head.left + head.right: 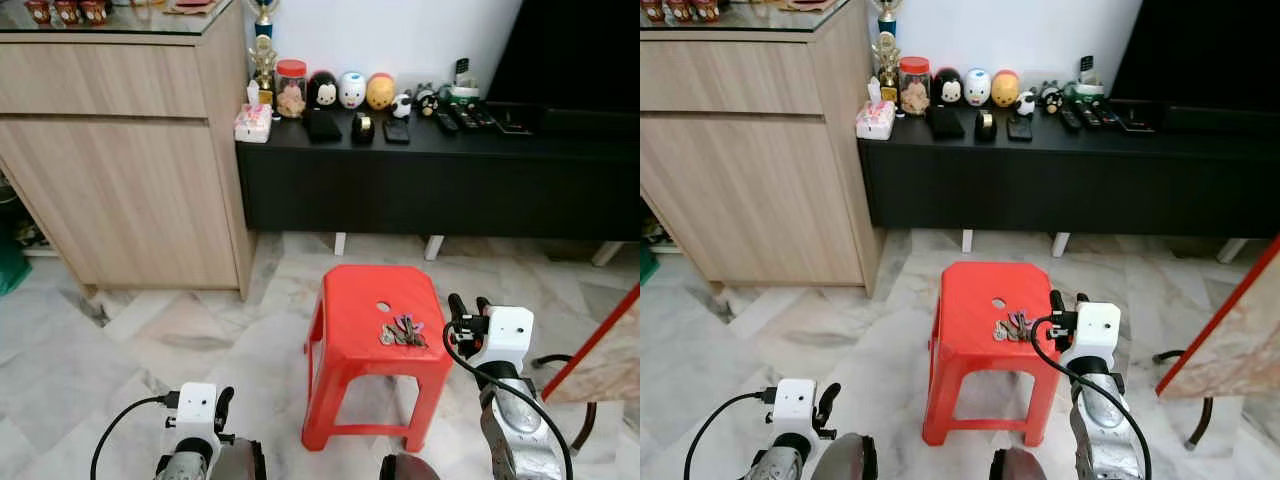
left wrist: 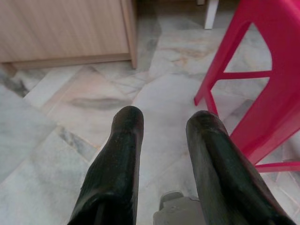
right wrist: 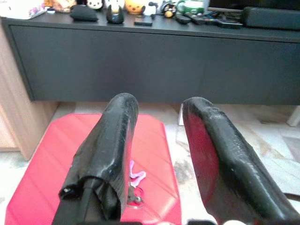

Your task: Hang keys on a hook

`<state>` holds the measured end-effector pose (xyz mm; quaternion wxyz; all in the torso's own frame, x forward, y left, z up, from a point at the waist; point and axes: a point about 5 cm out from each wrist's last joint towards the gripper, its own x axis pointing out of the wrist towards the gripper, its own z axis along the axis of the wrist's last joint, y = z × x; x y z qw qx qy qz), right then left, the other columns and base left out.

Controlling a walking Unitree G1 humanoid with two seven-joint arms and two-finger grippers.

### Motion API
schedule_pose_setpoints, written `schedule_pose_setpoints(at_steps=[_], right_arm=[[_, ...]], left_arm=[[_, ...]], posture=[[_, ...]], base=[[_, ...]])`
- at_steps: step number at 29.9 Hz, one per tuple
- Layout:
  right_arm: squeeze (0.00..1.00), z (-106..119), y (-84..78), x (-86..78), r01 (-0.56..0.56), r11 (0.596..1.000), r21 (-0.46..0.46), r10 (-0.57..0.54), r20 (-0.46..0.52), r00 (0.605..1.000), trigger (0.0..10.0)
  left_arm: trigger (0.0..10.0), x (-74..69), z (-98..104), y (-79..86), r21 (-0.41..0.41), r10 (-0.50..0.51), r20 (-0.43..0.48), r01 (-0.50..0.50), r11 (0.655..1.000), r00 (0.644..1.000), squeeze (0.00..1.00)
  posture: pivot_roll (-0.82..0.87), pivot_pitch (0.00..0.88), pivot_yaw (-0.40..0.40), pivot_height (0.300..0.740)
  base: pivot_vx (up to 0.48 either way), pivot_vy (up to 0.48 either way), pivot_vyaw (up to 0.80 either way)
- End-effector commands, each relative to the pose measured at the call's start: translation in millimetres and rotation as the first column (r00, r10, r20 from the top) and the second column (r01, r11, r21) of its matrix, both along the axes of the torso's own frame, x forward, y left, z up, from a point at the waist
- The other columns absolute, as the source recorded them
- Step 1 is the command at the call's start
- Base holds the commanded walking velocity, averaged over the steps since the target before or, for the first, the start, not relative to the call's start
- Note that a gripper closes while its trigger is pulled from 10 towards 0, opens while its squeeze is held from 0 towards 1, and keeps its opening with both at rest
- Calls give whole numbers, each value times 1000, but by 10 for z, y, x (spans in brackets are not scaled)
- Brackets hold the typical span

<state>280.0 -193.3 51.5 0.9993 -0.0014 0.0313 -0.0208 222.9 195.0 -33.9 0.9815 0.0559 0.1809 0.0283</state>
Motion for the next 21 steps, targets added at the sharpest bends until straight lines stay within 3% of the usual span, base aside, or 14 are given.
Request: schedule_pose_setpoints(at_steps=[1, 8, 21], right_arm=[[0, -2, -13, -5, 3, 1000, 1, -3, 2, 1000, 10000], [0, -22, -12, -9, -9, 1000, -4, 9, -9, 1000, 10000], [0, -26, 9, -7, -32, 999, -10, 32, -14, 999, 10000]], left_arm=[[10000, 7, -1, -27, 7, -15, -2, 15, 1000, 1000, 0], [10000, 16, -8, -27, 2, -26, -18, 26, 1000, 999, 0], [10000, 1, -29, -17, 2, -25, -36, 25, 1000, 999, 0]], posture=[[-27, 0, -59, 602], [-26, 0, -60, 602], [-32, 0, -59, 602]], base=[[0, 0, 0], [0, 0, 0], [293, 0, 0]])
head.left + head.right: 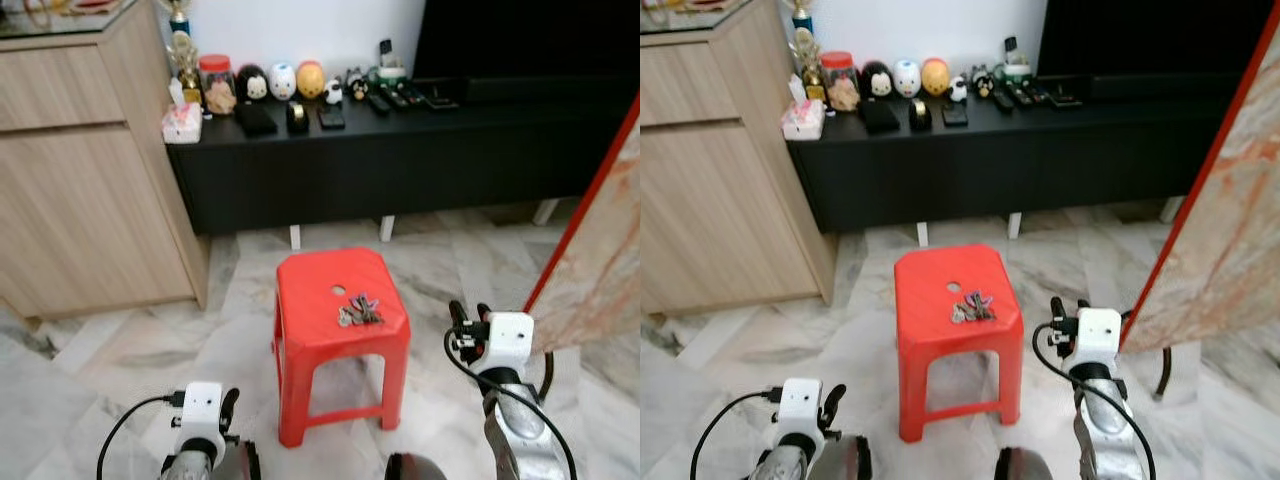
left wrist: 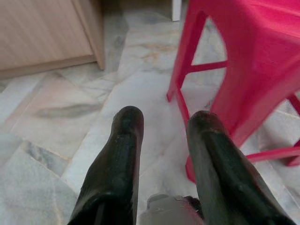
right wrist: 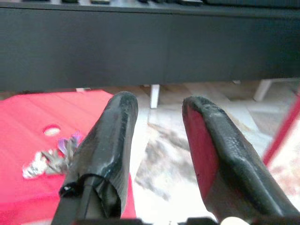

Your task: Hang keys on a hook

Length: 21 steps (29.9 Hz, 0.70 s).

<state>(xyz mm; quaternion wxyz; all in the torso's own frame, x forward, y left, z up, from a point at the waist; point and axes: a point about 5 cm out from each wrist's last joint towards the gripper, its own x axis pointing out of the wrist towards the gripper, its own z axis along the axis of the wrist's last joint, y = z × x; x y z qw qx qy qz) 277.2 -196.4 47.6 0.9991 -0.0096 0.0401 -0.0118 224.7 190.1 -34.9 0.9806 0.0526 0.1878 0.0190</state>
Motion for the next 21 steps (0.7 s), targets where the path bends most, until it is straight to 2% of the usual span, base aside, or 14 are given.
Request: schedule_pose_setpoints(at_steps=[1, 5, 9, 11, 21], right_arm=[[0, 13, 43, 19, -17, 1000, 2, 17, 3, 1000, 10000], [0, 18, 54, 15, -29, 999, -18, 29, 6, 1000, 10000], [0, 12, 65, 4, -34, 999, -18, 34, 6, 999, 10000], [0, -7, 53, -12, -17, 1000, 6, 17, 3, 1000, 10000], [0, -38, 37, -14, -16, 1000, -1, 16, -14, 1000, 10000]], left_arm=[[10000, -16, -17, 36, 13, -9, -21, 9, 1000, 1000, 0], [10000, 1, -6, 48, 14, -11, -18, 11, 1000, 1000, 0], [10000, 11, 3, 53, 16, -13, -14, 13, 1000, 1000, 0], [10000, 18, 9, 63, 19, -14, -12, 14, 1000, 1000, 0], [10000, 30, 22, 82, 23, -17, -7, 17, 1000, 1000, 0]], posture=[[-33, 0, -58, 602], [-32, 0, -55, 602], [-32, 0, -55, 602], [-29, 0, -53, 602], [-23, 0, -53, 602]], base=[[315, 0, 0], [317, 0, 0], [319, 0, 608], [319, 0, 0], [299, 0, 0]])
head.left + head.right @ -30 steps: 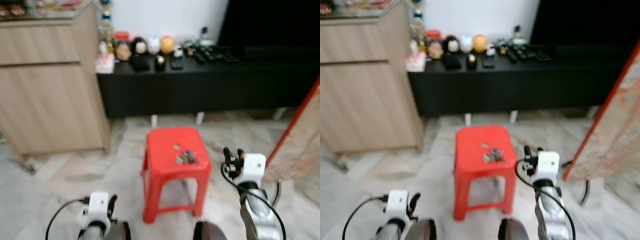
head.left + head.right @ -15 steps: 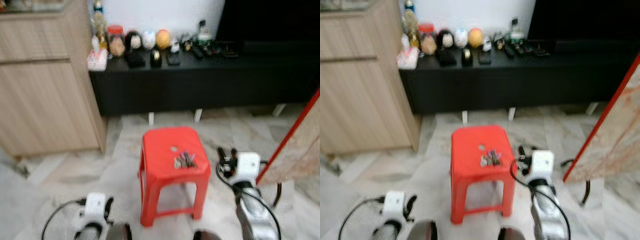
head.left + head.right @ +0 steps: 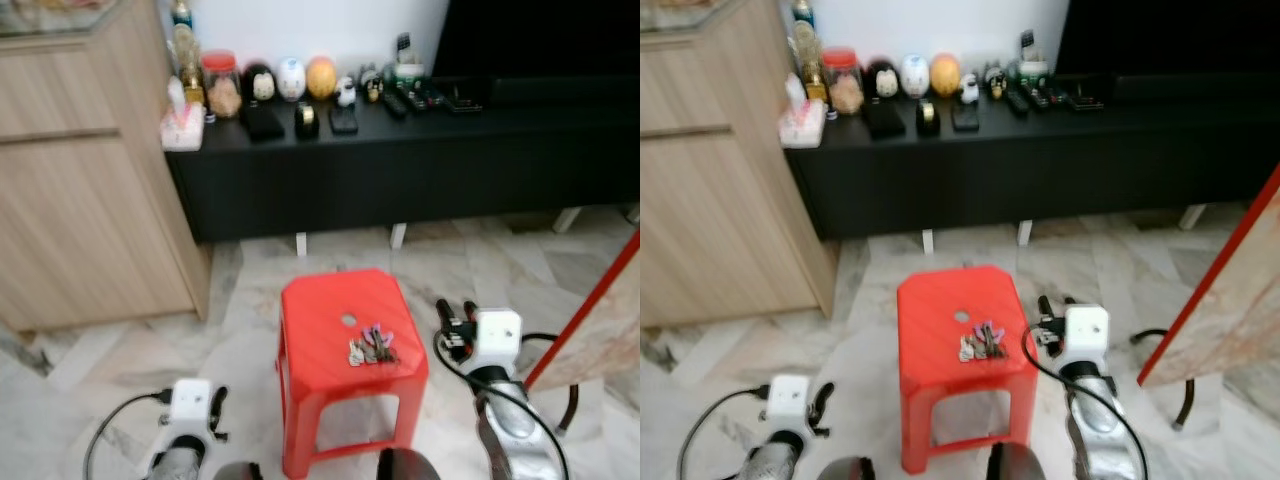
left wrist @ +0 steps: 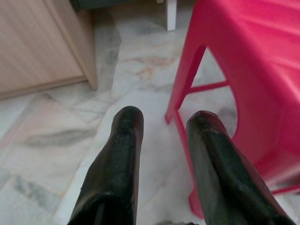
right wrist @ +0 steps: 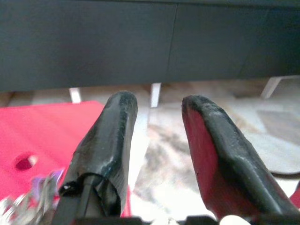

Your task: Hang keys on a hook

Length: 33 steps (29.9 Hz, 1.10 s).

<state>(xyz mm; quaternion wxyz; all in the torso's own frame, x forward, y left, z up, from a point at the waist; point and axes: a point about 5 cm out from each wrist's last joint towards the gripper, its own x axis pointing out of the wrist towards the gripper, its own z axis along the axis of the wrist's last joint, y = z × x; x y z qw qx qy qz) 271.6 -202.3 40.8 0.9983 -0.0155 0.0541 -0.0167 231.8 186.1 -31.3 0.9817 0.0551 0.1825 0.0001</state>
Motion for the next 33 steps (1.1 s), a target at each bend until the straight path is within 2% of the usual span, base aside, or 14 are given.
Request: schedule_pose_setpoints(at_steps=[1, 9, 12, 15, 16, 17, 18, 21, 23, 24, 25, 26, 29, 33], right_arm=[[0, 21, 96, 44, -28, 1000, 10, 28, 5, 1000, 10000], [0, -230, 85, -14, -146, 986, -76, 129, -194, 973, 10000], [0, -311, 122, -36, -230, 968, -99, 199, -255, 946, 10000], [59, -396, 120, -47, -326, 922, -207, 247, -331, 911, 10000], [1000, -417, 132, -39, -390, 873, -294, 275, -363, 890, 10000], [1000, -434, 164, -35, -459, 811, -363, 313, -393, 864, 10000], [1000, -434, 164, -35, -459, 811, -363, 313, -393, 864, 10000], [1000, -455, 214, 0, -518, 750, -412, 338, -434, 835, 10000], [1000, -474, 252, 7, -590, 652, -475, 373, -477, 796, 10000], [1000, -474, 252, 7, -590, 652, -475, 373, -477, 796, 10000], [588, -496, 279, 8, -630, 604, -488, 393, -505, 769, 10000], [0, -502, 283, 13, -631, 606, -485, 392, -508, 767, 10000], [0, -506, 292, 21, -630, 610, -480, 392, -508, 767, 10000], [0, -531, 342, 36, -667, 551, -502, 404, -539, 739, 10000]], left_arm=[[10000, -42, -15, 123, 26, 22, -15, -21, 999, 1000, 0], [10000, -49, -25, 121, 24, 19, -22, -19, 1000, 1000, 0], [10000, -44, -24, 110, 23, 17, -22, -16, 1000, 1000, 0], [10000, -36, -23, 100, 21, 16, -24, -15, 1000, 1000, 0], [10000, -33, -24, 96, 22, 12, -26, -11, 1000, 1000, 0], [10000, -32, -25, 92, 22, 8, -29, -8, 1000, 1000, 0], [10000, -32, -25, 92, 22, 8, -29, -8, 1000, 1000, 0], [10000, -37, -30, 82, 20, 4, -30, -3, 1000, 1000, 0], [10000, -58, -49, 69, 19, 2, -39, -2, 1000, 999, 0], [10000, -58, -49, 69, 19, 2, -39, -2, 1000, 999, 0], [10000, -68, -58, 64, 18, -1, -43, 2, 1000, 999, 0], [10000, -73, -58, 65, 18, -3, -42, 4, 1000, 999, 0], [10000, -77, -54, 70, 19, -6, -37, 7, 1000, 999, 0], [10000, -67, -18, 97, 25, -14, -10, 14, 1000, 1000, 0]], posture=[[-23, 0, -53, 602], [-23, 0, -54, 602], [-32, 0, -54, 602], [-38, 0, -53, 602], [-40, 0, -51, 602], [-40, 0, -51, 602], [-40, 0, -51, 602], [-43, 0, -51, 602], [-37, 0, -52, 602], [-37, 0, -52, 602], [-34, 8, -53, 602], [-32, 15, -55, 602], [-28, 23, -55, 602], [-20, 43, -58, 602]], base=[[0, 0, 0], [0, 0, 0], [0, 0, 0], [0, 0, 0], [0, 0, 0], [0, 0, 0], [0, 0, 0], [0, 0, 0], [0, 0, 0], [0, 0, 0], [0, 0, 0], [0, 0, 0], [0, 0, 0], [0, 0, 0]])
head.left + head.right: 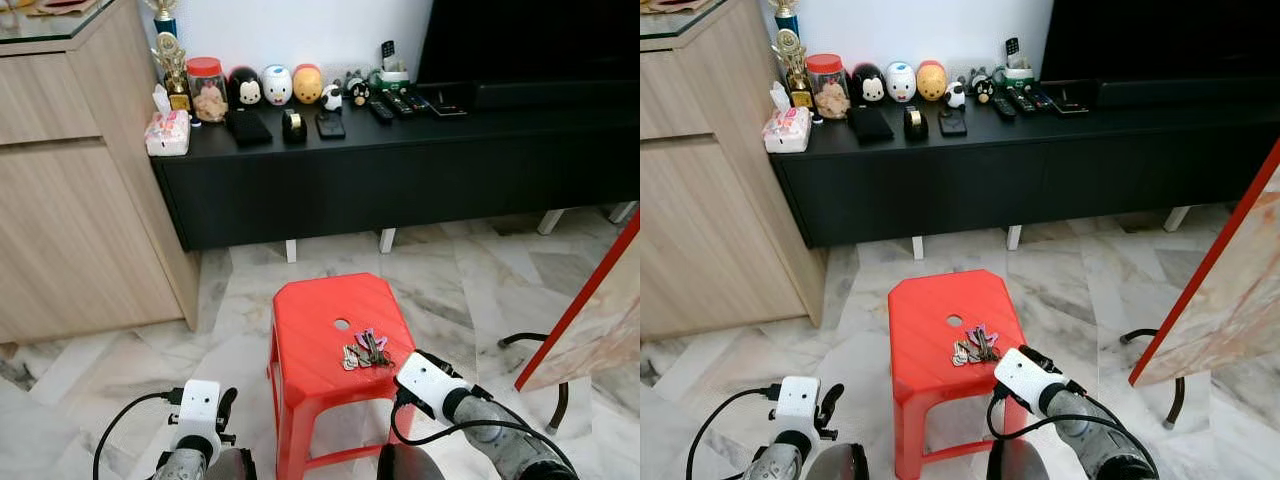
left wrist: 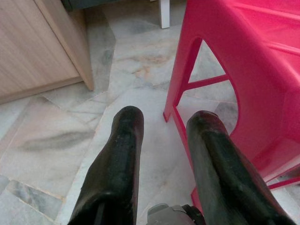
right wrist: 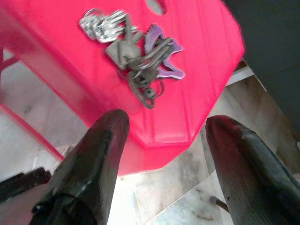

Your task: Hang keys on a hook

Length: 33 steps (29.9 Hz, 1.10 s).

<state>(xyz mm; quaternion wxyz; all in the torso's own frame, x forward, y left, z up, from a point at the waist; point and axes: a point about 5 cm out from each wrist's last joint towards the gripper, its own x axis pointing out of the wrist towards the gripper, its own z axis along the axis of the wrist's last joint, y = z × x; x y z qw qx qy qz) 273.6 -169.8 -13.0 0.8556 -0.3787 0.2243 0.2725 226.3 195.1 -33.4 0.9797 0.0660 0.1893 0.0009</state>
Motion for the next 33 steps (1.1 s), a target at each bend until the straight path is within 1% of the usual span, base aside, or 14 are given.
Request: schedule_pose_setpoints(at_steps=[1, 2, 4, 7, 11, 12, 17, 18, 19, 20, 24, 27, 31, 33], right_arm=[[0, 7, 17, 15, -24, 1000, -19, 25, 6, 1000, 10000], [0, -7, 18, 14, -25, 999, -40, 25, 7, 1000, 10000], [0, -11, 14, 11, -22, 999, -44, 22, 8, 1000, 10000], [0, 12, 4, 39, 19, 1000, -21, -18, 31, 999, 10000], [0, 31, 16, 62, 21, 1000, -20, -20, 43, 999, 10000], [0, 56, 21, 89, 21, 999, -32, -19, 71, 997, 10000], [0, 111, 15, 157, 47, 998, -37, -43, 108, 993, 10000], [0, 186, 51, 241, 55, 998, -24, -51, 140, 989, 10000], [0, 186, 51, 241, 55, 998, -24, -51, 140, 989, 10000], [0, 235, 89, 287, 50, 999, -10, -48, 165, 985, 10000], [0, 258, 139, 310, 30, 1000, -7, -28, 173, 985, 10000], [0, 258, 200, 318, 7, 1000, -7, -6, 158, 987, 10000], [0, 251, 277, 309, -62, 998, -32, 66, 148, 987, 10000], [0, 269, 298, 320, -58, 998, -1, 57, 153, 987, 10000]], left_arm=[[10000, -11, 3, 7, 3, -12, 4, 12, 1000, 1000, 0], [10000, -23, 18, 7, 7, -18, 23, 18, 1000, 1000, 0], [10000, -30, 21, 6, 7, -20, 29, 20, 1000, 999, 0], [10000, -35, 66, 1, 9, -23, 74, 23, 1000, 997, 0], [10000, -16, 124, -21, 15, -41, 119, 40, 999, 992, 0], [10000, -9, 159, -35, 21, -55, 144, 53, 998, 988, 0], [10000, 19, 223, -42, 28, -69, 180, 65, 997, 981, 0], [10000, 56, 296, -47, 35, -78, 217, 72, 997, 973, 0], [10000, 56, 296, -47, 35, -78, 217, 72, 997, 973, 0], [10000, 61, 340, -55, 39, -85, 239, 78, 996, 967, 0], [10000, 60, 372, -67, 42, -94, 254, 86, 995, 963, 0], [10000, 69, 417, -86, 51, -110, 270, 100, 994, 957, 0], [10000, 46, 488, -130, 65, -137, 292, 123, 990, 947, 0], [10000, 30, 505, -136, 69, -142, 295, 127, 990, 945, 0]], posture=[[-20, 43, -58, 602], [-11, 63, -63, 602], [-11, 63, -63, 602], [-2, 88, -66, 602], [7, 111, -67, 602], [12, 123, -68, 602], [15, 139, -70, 602], [18, 162, -70, 602], [18, 162, -70, 602], [21, 173, -69, 602], [22, 182, -69, 602], [23, 188, -70, 602], [32, 221, -74, 602], [33, 230, -74, 602]], base=[[0, 0, 0], [0, 0, 0], [0, 0, 0], [0, 0, 0], [0, 0, 0], [0, 0, 0], [0, 0, 0], [0, 0, 0], [0, 0, 0], [0, 0, 0], [0, 0, 0], [0, 0, 0], [0, 0, 0], [0, 0, 0]])
